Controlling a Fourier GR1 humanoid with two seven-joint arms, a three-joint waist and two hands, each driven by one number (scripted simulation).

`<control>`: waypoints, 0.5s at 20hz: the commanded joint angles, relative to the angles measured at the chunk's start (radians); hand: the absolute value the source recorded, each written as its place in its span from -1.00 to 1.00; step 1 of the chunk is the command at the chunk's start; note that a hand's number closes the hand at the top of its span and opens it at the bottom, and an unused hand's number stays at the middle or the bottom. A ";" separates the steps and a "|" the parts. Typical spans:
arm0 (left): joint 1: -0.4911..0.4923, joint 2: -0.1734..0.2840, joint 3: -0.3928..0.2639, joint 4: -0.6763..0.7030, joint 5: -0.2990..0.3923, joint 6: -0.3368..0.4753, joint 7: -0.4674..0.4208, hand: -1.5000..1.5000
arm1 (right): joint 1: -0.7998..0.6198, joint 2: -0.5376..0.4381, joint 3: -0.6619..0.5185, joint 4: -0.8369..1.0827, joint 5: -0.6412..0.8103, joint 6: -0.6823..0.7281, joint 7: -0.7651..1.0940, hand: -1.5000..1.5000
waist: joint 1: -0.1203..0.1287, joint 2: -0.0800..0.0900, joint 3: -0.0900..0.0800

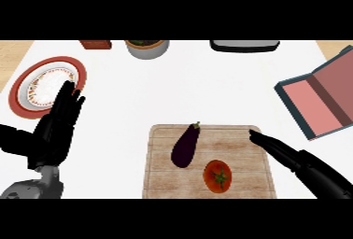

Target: Pick the tomato from the cutting board and place it in the cardboard box

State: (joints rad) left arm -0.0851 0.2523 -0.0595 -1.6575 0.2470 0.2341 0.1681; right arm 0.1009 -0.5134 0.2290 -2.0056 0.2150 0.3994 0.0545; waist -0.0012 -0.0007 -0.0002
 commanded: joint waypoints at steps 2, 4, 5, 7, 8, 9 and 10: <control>-0.027 -0.009 0.029 0.002 -0.015 -0.021 0.035 0.00 | -0.040 0.112 0.065 0.076 0.125 -0.015 0.022 -1.00 | 0.002 0.001 0.000; 0.002 -0.035 0.010 -0.038 -0.036 -0.014 0.054 0.00 | -0.040 0.136 0.044 0.080 0.139 -0.015 0.010 -1.00 | 0.002 0.000 0.000; 0.020 -0.019 0.072 0.057 0.007 -0.077 -0.051 0.00 | -0.014 0.096 -0.021 0.104 0.112 -0.009 -0.059 -1.00 | 0.001 0.001 0.000; 0.014 -0.056 0.025 -0.001 -0.038 -0.033 0.000 0.00 | -0.065 0.187 0.041 0.064 0.150 -0.032 0.040 -1.00 | 0.002 0.000 0.000; -0.030 -0.044 0.029 -0.018 -0.053 -0.020 0.075 0.00 | 0.006 0.149 0.021 0.116 0.194 -0.037 -0.086 -1.00 | 0.000 0.000 0.000; -0.027 -0.023 0.083 0.006 -0.007 -0.072 0.042 0.00 | -0.014 0.161 0.009 0.154 0.179 -0.025 -0.102 -1.00 | 0.001 0.000 0.000; -0.032 -0.079 0.036 0.029 -0.075 -0.025 0.014 0.00 | -0.008 0.185 0.023 0.062 0.171 0.011 0.002 -1.00 | -0.001 0.000 0.000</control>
State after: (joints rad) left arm -0.1038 0.2119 -0.0202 -1.6482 0.2122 0.1997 0.1918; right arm 0.0895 -0.3706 0.2546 -1.9280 0.3644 0.3836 0.0280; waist -0.0009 -0.0003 0.0002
